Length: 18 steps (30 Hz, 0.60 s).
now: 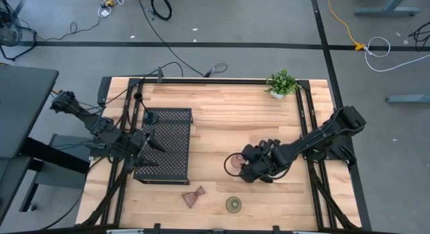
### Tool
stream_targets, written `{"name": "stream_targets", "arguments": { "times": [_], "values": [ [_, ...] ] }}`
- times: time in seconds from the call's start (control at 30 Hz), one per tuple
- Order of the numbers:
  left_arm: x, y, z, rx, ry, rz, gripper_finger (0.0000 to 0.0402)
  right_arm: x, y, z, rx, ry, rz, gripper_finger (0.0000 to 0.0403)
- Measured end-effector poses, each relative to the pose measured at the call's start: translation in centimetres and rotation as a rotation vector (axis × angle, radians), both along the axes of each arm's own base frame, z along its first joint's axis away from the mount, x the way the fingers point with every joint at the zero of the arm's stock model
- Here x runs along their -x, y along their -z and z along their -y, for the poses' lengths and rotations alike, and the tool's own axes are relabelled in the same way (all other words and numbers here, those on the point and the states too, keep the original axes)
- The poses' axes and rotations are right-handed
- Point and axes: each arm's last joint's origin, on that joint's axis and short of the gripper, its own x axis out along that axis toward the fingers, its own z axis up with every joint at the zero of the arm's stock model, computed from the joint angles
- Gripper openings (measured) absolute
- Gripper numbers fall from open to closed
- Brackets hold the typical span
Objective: Pick & Place candle stick holders
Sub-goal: Put the top pink glass candle holder on the shelf
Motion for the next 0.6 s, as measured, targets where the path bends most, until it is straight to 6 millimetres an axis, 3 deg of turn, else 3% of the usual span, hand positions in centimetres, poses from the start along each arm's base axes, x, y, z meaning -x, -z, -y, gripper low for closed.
{"name": "stream_targets", "arguments": {
  "times": [0.6],
  "values": [
    [0.2, 0.0, 0.4, -0.008, -0.007, 0.006, 0.0286, 0.0, 3.3, 0.4, 0.011, 0.031, 0.264, 0.0274]
  ]
}}
